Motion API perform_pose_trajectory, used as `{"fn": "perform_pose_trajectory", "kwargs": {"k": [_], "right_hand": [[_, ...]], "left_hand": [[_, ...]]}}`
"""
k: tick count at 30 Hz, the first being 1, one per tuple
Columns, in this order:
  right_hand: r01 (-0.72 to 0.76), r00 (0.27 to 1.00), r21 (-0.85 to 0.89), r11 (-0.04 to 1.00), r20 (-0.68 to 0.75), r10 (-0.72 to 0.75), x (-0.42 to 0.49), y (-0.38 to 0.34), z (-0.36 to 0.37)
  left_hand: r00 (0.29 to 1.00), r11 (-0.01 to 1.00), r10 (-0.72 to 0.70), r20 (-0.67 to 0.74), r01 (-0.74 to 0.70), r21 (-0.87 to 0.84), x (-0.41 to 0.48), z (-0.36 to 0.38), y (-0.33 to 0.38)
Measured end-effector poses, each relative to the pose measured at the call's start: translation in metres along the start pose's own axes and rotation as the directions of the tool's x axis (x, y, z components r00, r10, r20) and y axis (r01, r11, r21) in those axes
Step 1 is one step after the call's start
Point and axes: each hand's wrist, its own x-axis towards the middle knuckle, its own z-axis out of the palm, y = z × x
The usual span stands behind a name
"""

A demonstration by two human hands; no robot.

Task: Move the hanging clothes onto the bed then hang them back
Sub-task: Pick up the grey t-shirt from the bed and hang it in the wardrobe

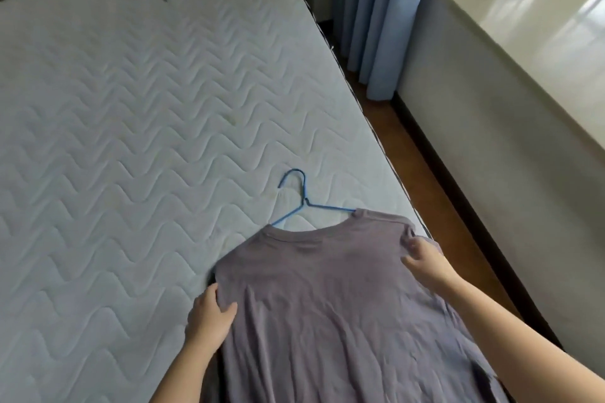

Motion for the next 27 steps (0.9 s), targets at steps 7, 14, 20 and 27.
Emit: {"fn": "perform_pose_trajectory", "kwargs": {"k": [7,14,20,27], "right_hand": [[0.068,0.998,-0.216,0.974,0.003,-0.069,0.102,-0.032,0.007],[0.054,0.987,-0.461,0.886,-0.111,-0.118,0.115,-0.010,0.027],[0.060,0.998,-0.373,0.926,0.004,-0.063,0.070,0.035,0.033],[-0.052,0.992,-0.271,0.961,0.100,0.082,-0.045,0.110,0.058]], "left_hand": [[0.996,0.980,0.076,-0.054,-0.064,0.189,0.083,0.018,0.013],[0.991,0.997,0.031,-0.128,-0.021,0.078,0.101,0.029,-0.002],[0.997,0.998,-0.043,-0.071,0.039,-0.057,0.057,0.029,-0.015],[0.973,0.952,-0.225,-0.060,0.206,-0.226,-0.039,0.048,-0.064]]}}
